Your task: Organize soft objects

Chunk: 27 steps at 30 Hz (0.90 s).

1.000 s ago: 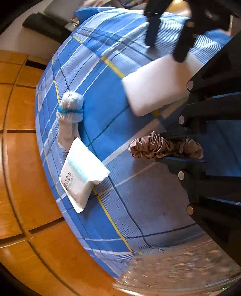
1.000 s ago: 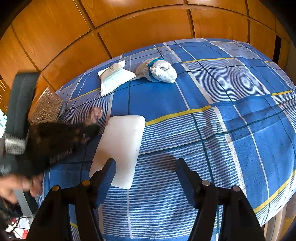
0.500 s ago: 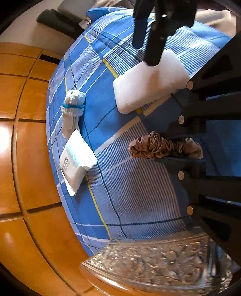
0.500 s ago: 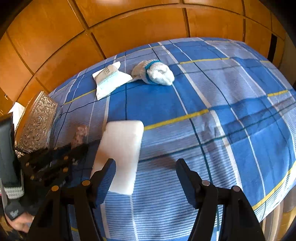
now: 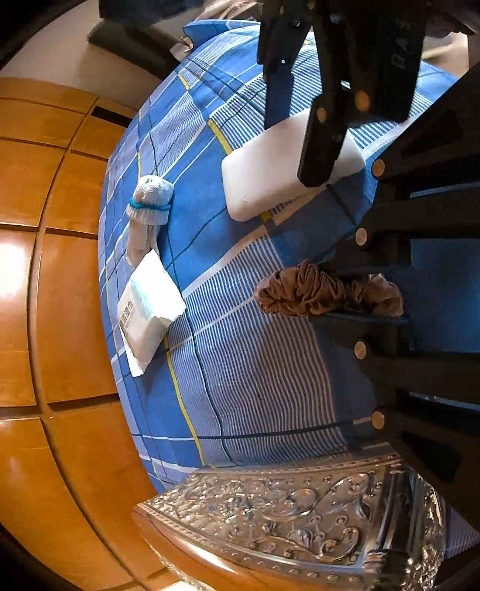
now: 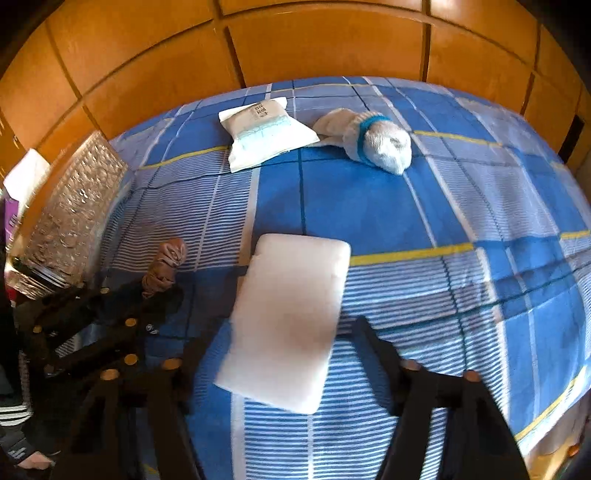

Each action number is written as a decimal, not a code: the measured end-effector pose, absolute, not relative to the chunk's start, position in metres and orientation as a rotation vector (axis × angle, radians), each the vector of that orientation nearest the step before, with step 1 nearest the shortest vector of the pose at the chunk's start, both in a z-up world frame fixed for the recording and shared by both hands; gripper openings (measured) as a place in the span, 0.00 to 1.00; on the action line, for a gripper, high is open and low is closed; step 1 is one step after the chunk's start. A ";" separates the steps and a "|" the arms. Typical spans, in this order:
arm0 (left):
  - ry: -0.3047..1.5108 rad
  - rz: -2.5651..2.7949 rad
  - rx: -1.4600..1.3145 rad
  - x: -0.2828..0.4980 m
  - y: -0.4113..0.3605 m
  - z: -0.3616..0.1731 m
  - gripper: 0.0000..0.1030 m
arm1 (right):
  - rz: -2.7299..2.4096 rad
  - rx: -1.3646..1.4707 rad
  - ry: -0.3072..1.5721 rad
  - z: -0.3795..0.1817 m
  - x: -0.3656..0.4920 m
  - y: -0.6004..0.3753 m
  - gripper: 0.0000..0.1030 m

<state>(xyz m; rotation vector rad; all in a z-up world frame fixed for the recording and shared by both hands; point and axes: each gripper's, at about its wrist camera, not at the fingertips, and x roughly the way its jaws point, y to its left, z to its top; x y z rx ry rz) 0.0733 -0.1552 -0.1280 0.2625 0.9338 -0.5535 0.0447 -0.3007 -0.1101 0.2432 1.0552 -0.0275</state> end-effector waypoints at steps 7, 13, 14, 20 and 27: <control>0.930 -0.541 0.297 0.074 -0.160 -0.127 0.17 | -0.014 0.252 1.012 -0.113 0.034 -0.301 0.56; 0.928 -0.535 0.301 0.076 -0.161 -0.127 0.17 | -0.019 0.255 1.030 -0.110 0.040 -0.301 0.69; 0.928 -0.535 0.298 0.076 -0.160 -0.127 0.17 | -0.037 0.244 1.030 -0.109 0.039 -0.302 0.75; 0.924 -0.537 0.289 0.076 -0.158 -0.128 0.17 | -0.071 0.220 1.022 -0.100 0.035 -0.302 0.80; 0.925 -0.538 0.286 0.075 -0.158 -0.127 0.17 | -0.085 0.164 1.053 -0.104 0.039 -0.297 0.82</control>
